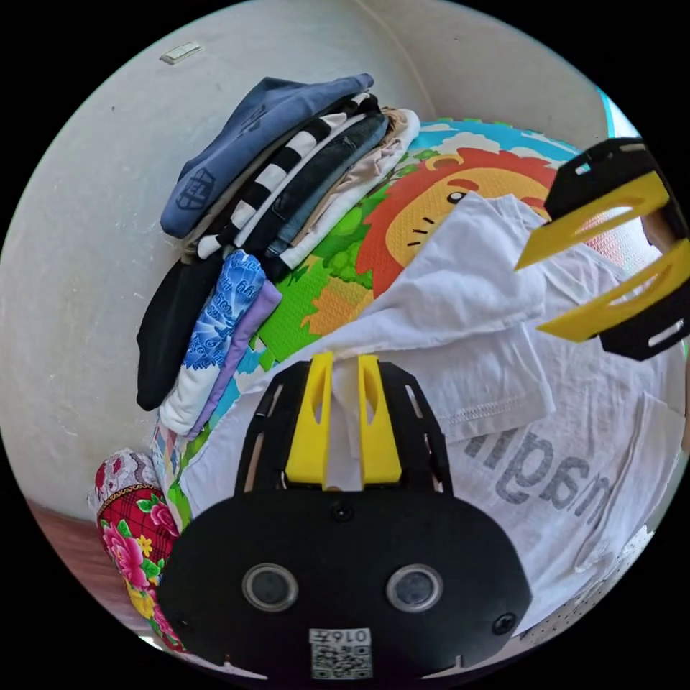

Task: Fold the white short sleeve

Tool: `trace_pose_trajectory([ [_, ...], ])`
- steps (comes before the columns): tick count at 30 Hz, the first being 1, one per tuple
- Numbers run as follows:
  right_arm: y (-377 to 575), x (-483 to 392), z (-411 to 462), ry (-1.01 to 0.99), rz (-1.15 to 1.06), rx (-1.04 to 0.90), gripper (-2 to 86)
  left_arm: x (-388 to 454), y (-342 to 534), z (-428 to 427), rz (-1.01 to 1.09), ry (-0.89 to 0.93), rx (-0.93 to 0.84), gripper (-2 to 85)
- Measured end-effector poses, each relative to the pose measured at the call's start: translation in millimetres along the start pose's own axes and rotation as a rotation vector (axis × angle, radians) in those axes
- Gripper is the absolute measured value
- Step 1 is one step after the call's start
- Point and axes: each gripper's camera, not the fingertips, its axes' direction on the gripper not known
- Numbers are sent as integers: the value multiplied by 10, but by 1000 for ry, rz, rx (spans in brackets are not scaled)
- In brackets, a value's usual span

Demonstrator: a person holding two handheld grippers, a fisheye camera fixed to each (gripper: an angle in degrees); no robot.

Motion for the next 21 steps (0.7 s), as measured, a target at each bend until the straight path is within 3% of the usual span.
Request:
trace_pose_trajectory([
  [6, -242, -223, 541, 116, 28, -156, 75, -264, -142, 320, -19, 2, -14, 32],
  [13, -97, -216, 678, 476, 264, -72, 40, -594, -304, 687, -52, -78, -27, 38],
  [21, 539, -31, 840, 363, 488, 0, 61, -1403, -312, 1174, -277, 40, -10, 56],
])
